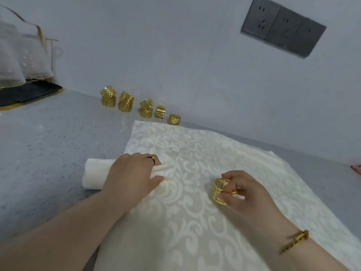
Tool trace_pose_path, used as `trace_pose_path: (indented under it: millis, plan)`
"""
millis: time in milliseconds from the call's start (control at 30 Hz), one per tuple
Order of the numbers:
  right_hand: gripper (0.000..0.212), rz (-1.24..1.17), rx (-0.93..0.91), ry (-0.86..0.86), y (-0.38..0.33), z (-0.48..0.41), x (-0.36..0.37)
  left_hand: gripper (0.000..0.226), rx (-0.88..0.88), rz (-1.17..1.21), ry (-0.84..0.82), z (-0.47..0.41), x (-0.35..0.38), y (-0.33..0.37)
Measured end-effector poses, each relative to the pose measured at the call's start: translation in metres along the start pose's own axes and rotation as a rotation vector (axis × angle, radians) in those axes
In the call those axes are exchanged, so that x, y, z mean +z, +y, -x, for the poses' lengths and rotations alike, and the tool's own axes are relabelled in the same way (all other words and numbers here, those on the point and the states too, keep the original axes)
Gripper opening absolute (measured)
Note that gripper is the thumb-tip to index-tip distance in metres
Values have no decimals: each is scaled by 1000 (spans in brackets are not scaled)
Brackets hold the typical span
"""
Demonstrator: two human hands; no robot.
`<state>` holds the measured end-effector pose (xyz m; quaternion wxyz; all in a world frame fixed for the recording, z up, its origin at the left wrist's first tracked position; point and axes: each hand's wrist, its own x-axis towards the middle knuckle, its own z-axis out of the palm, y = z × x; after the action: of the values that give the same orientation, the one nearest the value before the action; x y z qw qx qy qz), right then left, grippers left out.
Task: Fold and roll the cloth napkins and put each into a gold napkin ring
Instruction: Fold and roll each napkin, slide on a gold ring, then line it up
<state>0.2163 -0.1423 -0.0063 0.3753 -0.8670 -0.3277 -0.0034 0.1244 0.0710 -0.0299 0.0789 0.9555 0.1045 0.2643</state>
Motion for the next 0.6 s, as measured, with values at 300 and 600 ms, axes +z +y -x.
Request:
trace_pose_path:
  millis: [300,600]
  plan:
    - [51,247,147,-195,-19,13,-5,31,-34,-3,22,8,-2,8]
    - [45,106,172,34,-12,23,4,37,-120,-85,6,9,0,18]
